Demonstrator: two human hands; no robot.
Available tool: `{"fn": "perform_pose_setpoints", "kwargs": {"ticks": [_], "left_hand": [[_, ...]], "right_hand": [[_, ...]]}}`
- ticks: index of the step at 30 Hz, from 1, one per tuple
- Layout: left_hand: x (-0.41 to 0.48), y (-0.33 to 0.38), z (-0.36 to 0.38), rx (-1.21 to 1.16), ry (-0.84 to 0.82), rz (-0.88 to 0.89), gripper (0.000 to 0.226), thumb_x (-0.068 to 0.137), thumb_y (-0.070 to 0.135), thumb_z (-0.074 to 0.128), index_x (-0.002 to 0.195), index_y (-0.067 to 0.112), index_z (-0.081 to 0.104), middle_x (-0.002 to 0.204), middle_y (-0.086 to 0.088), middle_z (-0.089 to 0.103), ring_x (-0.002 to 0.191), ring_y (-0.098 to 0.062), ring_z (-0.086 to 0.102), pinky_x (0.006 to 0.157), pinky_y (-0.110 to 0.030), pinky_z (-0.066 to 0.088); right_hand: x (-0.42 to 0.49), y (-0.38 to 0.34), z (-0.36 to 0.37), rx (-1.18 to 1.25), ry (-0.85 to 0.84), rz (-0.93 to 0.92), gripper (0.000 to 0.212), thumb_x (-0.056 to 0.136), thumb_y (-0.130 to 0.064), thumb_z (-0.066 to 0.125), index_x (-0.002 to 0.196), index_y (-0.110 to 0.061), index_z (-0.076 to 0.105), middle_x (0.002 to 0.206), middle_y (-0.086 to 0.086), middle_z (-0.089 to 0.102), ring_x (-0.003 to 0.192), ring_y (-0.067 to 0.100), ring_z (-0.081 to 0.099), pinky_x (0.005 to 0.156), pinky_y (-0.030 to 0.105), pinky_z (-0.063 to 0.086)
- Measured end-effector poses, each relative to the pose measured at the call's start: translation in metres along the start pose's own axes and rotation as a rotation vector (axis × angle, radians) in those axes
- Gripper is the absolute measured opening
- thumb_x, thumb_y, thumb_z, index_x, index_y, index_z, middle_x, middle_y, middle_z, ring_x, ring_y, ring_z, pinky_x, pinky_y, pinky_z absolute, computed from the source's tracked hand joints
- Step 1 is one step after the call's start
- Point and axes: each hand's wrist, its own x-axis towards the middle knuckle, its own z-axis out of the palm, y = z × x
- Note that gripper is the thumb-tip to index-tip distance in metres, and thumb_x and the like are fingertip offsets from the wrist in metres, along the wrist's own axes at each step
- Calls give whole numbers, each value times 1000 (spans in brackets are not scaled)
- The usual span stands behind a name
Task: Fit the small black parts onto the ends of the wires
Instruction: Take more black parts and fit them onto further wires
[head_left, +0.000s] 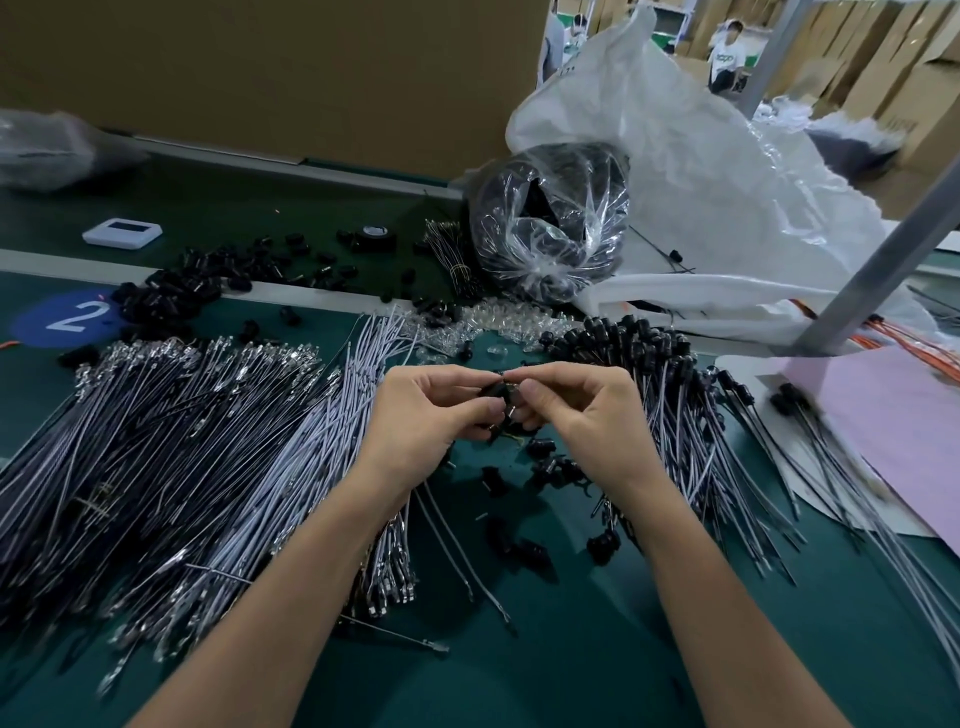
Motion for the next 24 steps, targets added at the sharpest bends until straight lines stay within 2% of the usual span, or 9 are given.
{"fn": "perform_pose_setpoints", "kwargs": {"ticks": [3,7,12,15,19,24], "left_hand": [[1,1,1,66,-34,22,25,77,-6,76,100,5,75,80,-11,77,72,-21,75,60,-22,57],[-1,2,2,111,-67,51,26,76,-6,77,100,3,75,81,-13,76,72,-21,75,60,-21,57],[-1,2,1,117,-84,64,24,77,-1,78,96,15,75,74,-8,76,67,-20,75,60,-26,60],[-1,2,0,148,-94,92,24,76,1,78,96,14,75,73,-6,76,66,-19,74,59,-24,59],[-3,2,-1,154,-132,101,23,76,2,79,88,21,75,73,-3,76,67,-19,75,60,-24,59],[-4,0,2,164,-118,146,24,77,3,78,86,25,74,71,4,76,66,-17,74,61,-24,59]], "right_hand": [[1,1,-3,52,20,43,10,90,0,65,88,-7,72,71,7,72,63,20,70,60,26,55],[1,4,-7,13,-1,51,11,91,-3,64,83,-8,70,66,5,69,58,17,65,60,28,55],[2,5,-7,28,21,53,11,91,-2,64,82,-7,70,64,5,69,57,16,64,57,29,54],[2,7,-8,19,-1,57,11,91,-4,65,82,-9,70,64,4,69,57,15,64,58,28,53],[1,7,-9,46,-47,63,11,90,-3,65,82,-8,70,67,5,70,59,15,65,58,25,53],[1,7,-8,41,-12,19,10,89,-3,67,80,-8,70,65,3,69,57,13,64,57,26,53]]}}
